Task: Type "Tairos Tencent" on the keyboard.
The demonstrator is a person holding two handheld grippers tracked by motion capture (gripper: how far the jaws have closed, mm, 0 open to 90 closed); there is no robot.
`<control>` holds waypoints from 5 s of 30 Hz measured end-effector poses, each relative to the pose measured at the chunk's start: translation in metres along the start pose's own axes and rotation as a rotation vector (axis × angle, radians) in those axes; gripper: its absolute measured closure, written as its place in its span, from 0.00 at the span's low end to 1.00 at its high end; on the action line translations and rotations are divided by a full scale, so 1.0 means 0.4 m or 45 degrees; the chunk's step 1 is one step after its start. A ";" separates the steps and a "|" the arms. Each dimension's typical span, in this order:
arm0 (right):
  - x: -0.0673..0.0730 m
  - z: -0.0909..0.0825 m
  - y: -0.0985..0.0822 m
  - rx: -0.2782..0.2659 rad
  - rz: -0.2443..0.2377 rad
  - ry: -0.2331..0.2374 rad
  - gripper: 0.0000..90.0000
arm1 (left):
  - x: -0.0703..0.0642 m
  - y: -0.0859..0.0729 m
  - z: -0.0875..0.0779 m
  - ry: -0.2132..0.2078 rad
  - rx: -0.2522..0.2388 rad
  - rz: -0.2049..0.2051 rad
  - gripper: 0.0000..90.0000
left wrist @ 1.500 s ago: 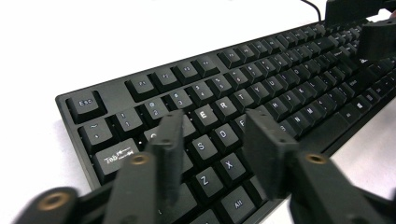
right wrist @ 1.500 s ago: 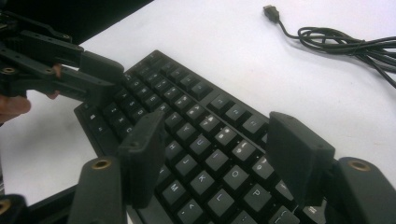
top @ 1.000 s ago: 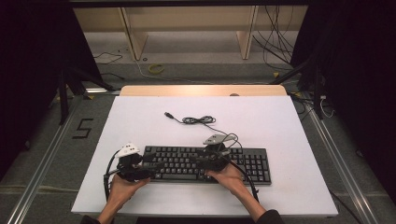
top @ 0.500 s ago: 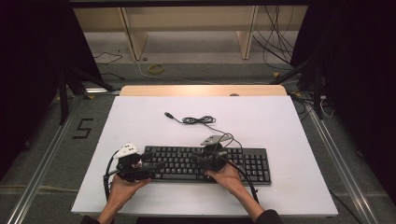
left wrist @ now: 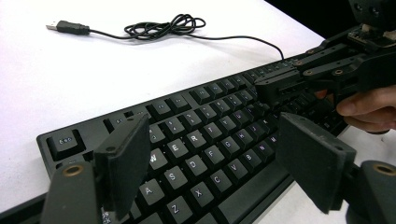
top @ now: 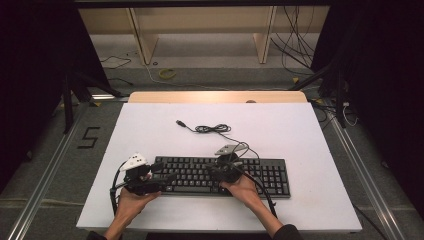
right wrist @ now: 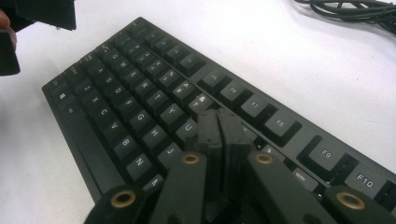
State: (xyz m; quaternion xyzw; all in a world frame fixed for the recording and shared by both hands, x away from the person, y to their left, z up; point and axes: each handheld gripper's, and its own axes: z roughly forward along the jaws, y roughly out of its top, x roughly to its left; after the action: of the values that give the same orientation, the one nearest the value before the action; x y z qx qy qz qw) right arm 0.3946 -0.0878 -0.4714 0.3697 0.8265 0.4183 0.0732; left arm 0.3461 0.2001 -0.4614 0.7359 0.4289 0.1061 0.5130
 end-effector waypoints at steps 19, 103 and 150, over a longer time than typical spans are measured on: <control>0.006 0.023 -0.006 0.037 -0.005 -0.013 1.00 | -0.002 0.000 -0.002 -0.006 -0.005 0.009 0.29; 0.025 -0.149 -0.078 -0.157 0.000 0.078 0.39 | 0.004 0.027 0.153 0.045 0.343 0.070 1.00; 0.010 -0.097 -0.035 -0.125 0.003 0.013 0.71 | -0.005 0.043 0.045 -0.095 0.105 -0.003 0.34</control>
State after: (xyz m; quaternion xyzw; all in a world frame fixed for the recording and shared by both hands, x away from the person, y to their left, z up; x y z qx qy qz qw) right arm 0.3671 -0.1150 -0.4563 0.3643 0.8050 0.4603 0.0865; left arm 0.3647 0.1849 -0.4546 0.7594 0.4143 0.0601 0.4979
